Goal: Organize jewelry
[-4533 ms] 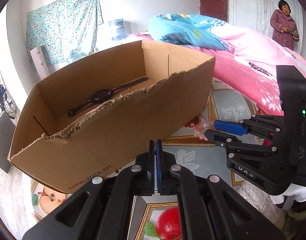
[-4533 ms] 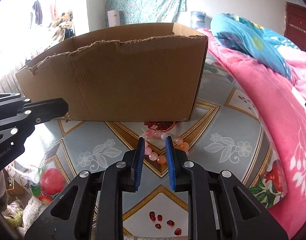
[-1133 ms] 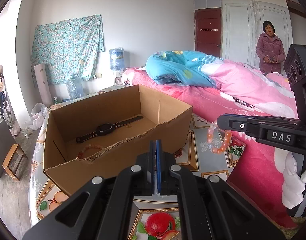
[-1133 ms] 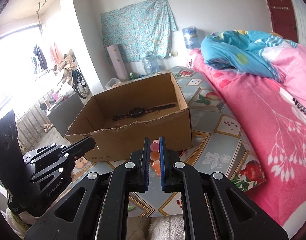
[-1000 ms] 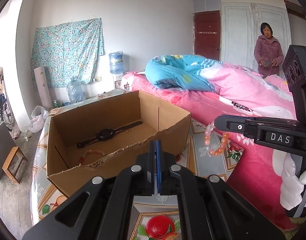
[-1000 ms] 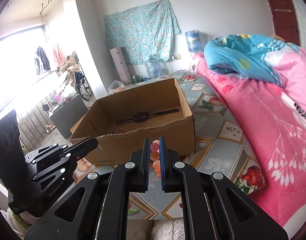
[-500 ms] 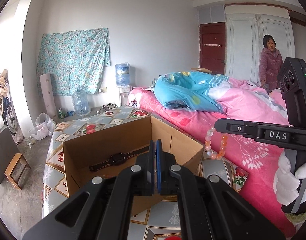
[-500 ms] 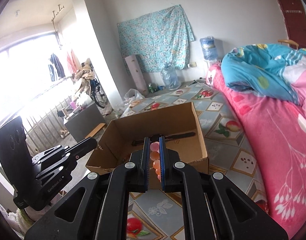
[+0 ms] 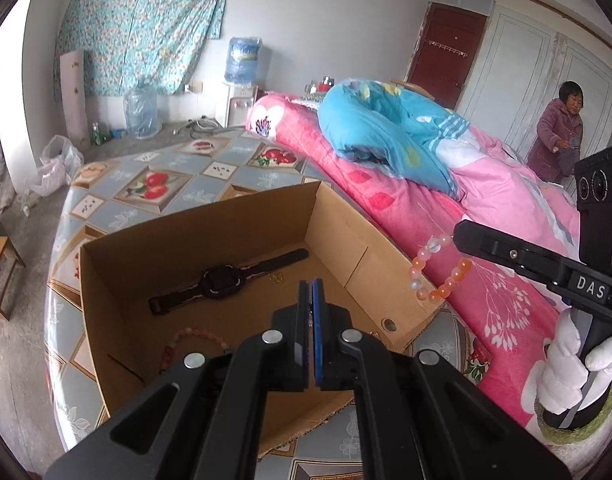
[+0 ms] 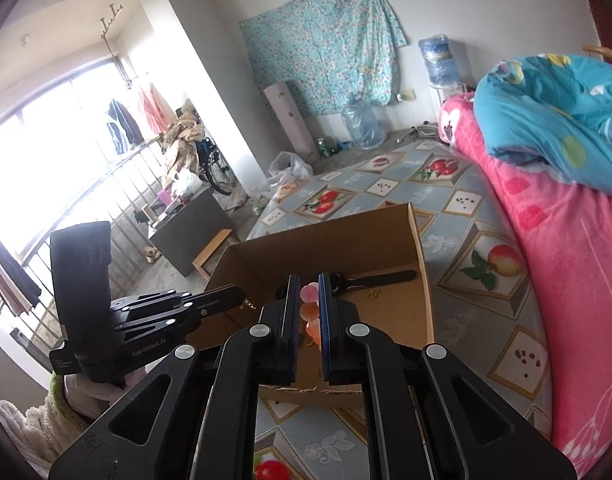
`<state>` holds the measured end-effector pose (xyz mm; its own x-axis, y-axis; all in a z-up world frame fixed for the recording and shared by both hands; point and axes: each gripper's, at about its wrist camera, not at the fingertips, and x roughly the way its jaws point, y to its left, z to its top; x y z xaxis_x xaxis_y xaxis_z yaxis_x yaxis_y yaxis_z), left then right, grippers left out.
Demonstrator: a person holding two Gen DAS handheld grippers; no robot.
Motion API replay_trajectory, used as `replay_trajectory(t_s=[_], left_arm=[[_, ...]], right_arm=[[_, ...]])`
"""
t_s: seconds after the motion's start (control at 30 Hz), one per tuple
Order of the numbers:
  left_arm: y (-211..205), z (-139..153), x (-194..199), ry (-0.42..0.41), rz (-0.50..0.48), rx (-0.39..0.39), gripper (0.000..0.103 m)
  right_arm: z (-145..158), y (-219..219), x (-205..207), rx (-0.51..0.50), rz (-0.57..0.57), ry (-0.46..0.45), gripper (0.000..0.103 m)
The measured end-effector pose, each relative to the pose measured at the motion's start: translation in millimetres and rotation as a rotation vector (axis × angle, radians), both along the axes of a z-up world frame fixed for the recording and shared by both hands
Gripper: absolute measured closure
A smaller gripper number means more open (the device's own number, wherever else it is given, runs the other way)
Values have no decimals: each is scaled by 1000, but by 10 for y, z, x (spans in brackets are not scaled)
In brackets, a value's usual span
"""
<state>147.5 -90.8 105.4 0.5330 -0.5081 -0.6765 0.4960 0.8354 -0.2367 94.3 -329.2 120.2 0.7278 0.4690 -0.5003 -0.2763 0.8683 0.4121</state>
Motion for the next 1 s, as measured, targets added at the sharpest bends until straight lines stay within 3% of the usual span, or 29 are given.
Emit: replay_trajectory(t_s=[0.17,0.4,0.5,0.67,0.77,0.93,1.0], left_arm=[[-139,-280,504,207,-8,5,102],[-290,-632,933,406,25,57,101],[-294,-731,1021,461,49,43,90],[-293,-730,1022,441,55,30,81],[-262,-670,987,411,68,21,81],[-38,-321,723,255,97,-17,77],[116,-144,522,169,123,-31,67]], right_arm=[[-81,-10,148,6,20,25,96],[-193,-58,326,9,41,54,96],[-217,-94,367,7,47,63,96],[-232,-142,386,-4,47,78,96],[-237,-140,391,-10,45,86,96],[-196,-80,408,-35,56,90,96],[-212,-35,465,-46,69,106,96]])
